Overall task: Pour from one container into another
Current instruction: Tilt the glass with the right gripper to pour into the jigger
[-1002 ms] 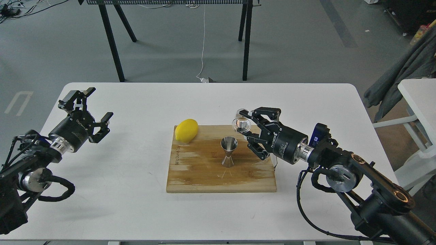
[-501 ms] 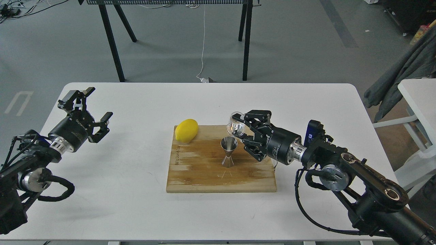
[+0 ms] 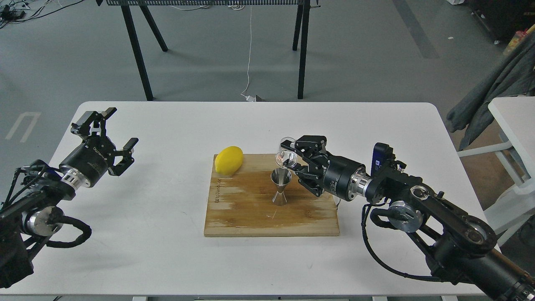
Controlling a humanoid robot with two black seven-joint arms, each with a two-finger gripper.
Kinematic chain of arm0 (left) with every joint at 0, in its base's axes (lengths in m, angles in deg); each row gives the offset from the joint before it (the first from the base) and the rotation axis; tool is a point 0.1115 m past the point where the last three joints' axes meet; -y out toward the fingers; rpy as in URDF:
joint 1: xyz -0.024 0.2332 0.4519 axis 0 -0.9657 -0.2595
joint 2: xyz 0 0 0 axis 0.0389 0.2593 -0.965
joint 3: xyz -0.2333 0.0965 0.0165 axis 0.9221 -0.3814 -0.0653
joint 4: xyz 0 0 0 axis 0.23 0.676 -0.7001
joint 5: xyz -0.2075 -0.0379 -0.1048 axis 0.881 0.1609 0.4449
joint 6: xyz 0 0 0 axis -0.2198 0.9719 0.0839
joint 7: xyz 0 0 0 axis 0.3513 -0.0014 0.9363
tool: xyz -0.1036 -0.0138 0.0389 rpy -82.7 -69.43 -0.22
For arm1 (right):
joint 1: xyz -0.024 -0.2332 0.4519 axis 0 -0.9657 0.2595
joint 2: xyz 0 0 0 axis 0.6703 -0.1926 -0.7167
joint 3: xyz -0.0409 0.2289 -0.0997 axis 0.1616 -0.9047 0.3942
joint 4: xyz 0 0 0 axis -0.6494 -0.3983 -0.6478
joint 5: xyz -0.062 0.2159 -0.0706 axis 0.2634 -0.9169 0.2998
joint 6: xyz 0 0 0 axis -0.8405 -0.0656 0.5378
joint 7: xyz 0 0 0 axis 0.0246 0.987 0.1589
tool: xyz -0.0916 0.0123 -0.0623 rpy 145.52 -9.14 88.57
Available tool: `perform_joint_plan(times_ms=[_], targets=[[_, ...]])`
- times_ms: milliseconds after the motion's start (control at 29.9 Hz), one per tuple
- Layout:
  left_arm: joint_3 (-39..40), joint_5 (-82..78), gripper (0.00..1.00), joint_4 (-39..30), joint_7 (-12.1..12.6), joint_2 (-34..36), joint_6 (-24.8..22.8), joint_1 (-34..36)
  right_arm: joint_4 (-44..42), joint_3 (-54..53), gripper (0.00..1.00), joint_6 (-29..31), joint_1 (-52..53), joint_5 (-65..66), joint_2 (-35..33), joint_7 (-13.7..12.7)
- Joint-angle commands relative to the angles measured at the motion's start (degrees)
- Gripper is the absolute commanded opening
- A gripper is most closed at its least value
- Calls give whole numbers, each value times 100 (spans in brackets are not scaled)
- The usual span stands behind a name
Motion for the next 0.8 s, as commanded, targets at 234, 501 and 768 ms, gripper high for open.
perform_joint_plan(times_ms=[234,501,768], targets=[[0,0,99,1,0,0,0,0,-17,73,40,-13,153,274,-43,2],[0,0,99,1,0,0,0,0,-44,248,40,-13,241,433,-52,2],[0,0,99,1,0,-9,0,-9,-61,310,40,-13,294,600,-52,2]])
